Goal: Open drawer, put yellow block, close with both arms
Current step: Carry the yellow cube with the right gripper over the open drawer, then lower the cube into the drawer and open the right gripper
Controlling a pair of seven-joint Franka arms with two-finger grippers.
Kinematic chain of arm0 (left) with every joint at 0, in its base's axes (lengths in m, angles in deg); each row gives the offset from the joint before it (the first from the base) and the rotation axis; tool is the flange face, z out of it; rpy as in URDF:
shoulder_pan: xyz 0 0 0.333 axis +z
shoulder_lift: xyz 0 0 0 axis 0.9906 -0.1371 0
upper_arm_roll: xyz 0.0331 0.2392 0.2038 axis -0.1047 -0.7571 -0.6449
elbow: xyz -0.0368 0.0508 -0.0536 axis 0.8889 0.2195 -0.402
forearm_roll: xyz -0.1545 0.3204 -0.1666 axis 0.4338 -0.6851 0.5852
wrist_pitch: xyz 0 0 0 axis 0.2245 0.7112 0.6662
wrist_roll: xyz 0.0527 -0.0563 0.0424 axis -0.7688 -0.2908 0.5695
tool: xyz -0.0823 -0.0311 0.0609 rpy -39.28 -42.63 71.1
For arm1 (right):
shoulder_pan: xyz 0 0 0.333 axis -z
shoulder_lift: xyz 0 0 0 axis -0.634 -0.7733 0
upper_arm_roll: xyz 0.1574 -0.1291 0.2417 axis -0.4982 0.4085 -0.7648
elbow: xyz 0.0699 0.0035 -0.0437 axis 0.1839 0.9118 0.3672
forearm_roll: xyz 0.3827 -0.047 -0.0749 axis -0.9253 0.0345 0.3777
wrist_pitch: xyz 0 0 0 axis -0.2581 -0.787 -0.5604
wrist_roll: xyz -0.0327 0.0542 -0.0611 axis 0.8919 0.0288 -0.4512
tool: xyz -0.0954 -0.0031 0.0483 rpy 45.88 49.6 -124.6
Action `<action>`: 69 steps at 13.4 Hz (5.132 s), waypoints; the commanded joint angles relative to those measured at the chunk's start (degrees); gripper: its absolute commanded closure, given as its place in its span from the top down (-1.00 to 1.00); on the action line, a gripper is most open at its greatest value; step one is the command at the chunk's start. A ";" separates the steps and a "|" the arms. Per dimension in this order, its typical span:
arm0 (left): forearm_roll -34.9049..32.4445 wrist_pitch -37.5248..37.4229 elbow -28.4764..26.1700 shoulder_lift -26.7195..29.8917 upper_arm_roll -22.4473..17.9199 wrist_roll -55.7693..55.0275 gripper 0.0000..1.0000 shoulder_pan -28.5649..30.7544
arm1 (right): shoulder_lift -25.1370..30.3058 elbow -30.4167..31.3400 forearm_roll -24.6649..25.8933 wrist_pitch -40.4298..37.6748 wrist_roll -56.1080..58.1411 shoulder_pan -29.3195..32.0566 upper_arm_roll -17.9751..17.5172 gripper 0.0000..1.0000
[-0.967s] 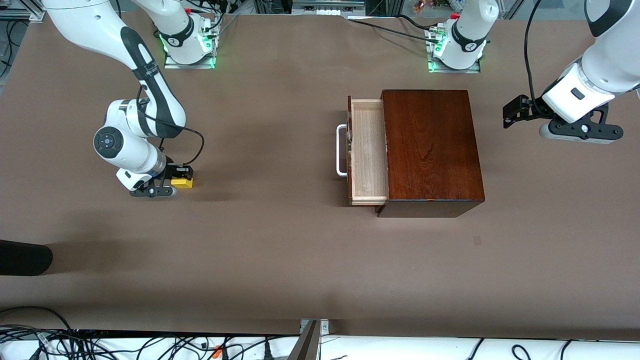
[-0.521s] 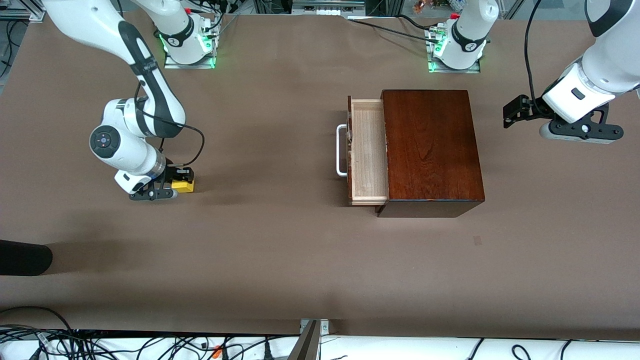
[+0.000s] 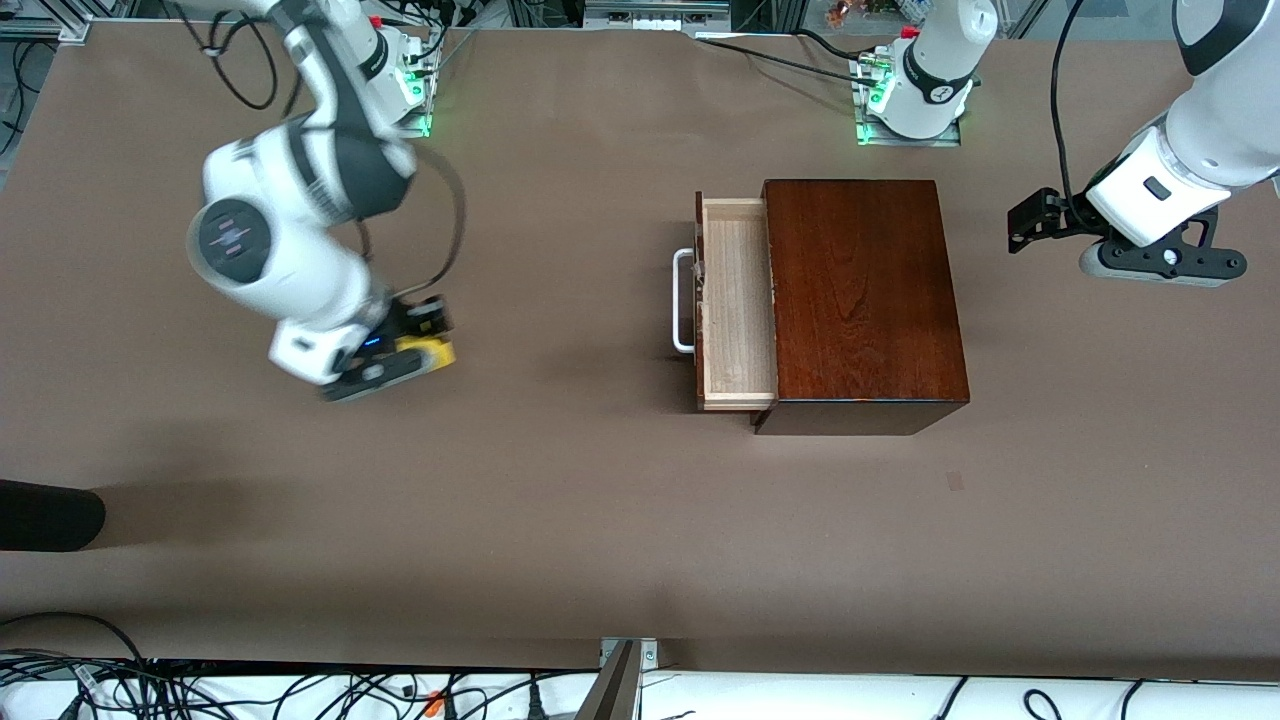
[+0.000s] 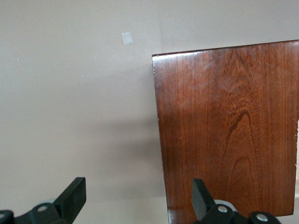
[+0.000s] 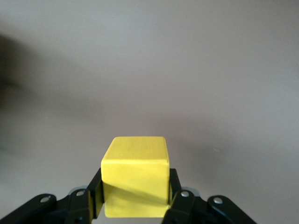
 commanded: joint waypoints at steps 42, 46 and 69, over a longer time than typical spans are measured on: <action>0.84 -1.40 1.18 -0.33 -0.29 0.30 1.00 0.04 | -33.17 -43.74 16.04 -3.33 27.86 -35.14 0.67 -0.49; 0.84 -1.40 1.18 -0.33 -0.29 0.30 1.00 0.04 | -33.26 -43.13 17.02 -3.78 27.86 -35.75 0.58 -0.49; 0.93 -1.67 1.18 -0.33 -0.29 0.21 1.00 0.04 | -20.02 -41.98 10.44 -11.05 23.64 -28.92 0.76 1.00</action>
